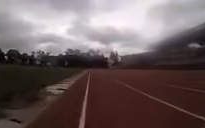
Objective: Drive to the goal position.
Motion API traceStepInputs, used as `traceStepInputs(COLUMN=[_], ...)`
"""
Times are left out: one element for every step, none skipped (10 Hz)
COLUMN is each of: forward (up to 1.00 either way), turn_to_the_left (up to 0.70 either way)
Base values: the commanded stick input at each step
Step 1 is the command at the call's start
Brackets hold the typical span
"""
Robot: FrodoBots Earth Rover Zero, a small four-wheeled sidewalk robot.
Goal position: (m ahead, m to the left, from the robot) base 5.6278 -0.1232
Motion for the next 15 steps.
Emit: traceStepInputs(forward=[0.7, 0.7, 0.7, 0.7, 0.7, 0.7, 0.7, 0.7, 0.7, 0.7, 0.7, 0.7, 0.7, 0.7, 0.7], turn_to_the_left=[0.0, 0.0, 0.0, 0.0, 0.0, 0.0, 0.0, 0.0, 0.0, 0.0, 0.0, 0.0, 0.0, 0.0, 0.0])
